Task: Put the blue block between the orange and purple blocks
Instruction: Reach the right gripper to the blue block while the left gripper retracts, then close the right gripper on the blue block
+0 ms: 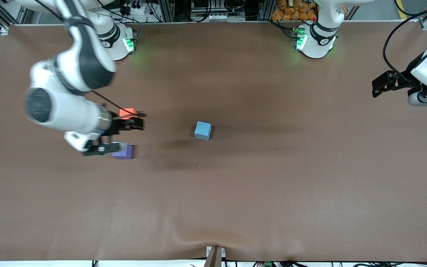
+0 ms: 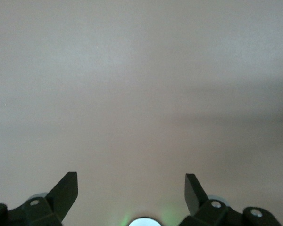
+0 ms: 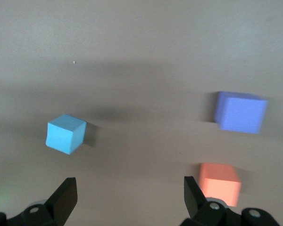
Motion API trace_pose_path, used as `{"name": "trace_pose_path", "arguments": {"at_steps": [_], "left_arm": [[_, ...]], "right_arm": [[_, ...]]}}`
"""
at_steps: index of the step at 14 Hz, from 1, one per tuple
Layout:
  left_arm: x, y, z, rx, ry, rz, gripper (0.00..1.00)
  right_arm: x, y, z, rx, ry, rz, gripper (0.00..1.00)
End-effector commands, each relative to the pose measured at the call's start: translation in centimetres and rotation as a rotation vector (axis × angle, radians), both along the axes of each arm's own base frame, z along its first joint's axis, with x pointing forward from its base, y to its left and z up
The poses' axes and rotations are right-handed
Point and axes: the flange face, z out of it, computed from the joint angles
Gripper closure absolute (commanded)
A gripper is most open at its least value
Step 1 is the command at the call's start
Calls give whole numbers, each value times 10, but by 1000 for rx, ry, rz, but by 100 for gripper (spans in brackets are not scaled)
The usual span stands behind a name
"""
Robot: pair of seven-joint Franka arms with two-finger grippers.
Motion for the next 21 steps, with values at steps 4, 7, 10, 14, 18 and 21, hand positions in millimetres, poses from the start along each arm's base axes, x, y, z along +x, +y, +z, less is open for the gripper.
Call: {"name": "trace_pose_path", "arguments": {"at_steps": [4, 7, 10, 14, 18, 21], "left_arm": [[-10, 11, 19, -3, 17, 11, 0], [-17, 21, 29, -4, 2, -38, 0], [-12, 20, 22, -9, 7, -41, 0], [-9, 21, 19, -26, 10, -35, 0], [1, 23, 10, -18, -5, -26, 0], [2, 27, 9, -18, -4, -20, 0]], "right_arm": [[-45, 122, -76, -48, -27, -20, 0], [-66, 167, -130, -129, -59, -77, 0], [-72, 191, -165, -130, -89, -167, 0], [-74, 197, -173, -134, -78, -234, 0], [-76, 212, -188, -124, -87, -235, 0], [-85, 219, -197, -138, -84, -224, 0]]}}
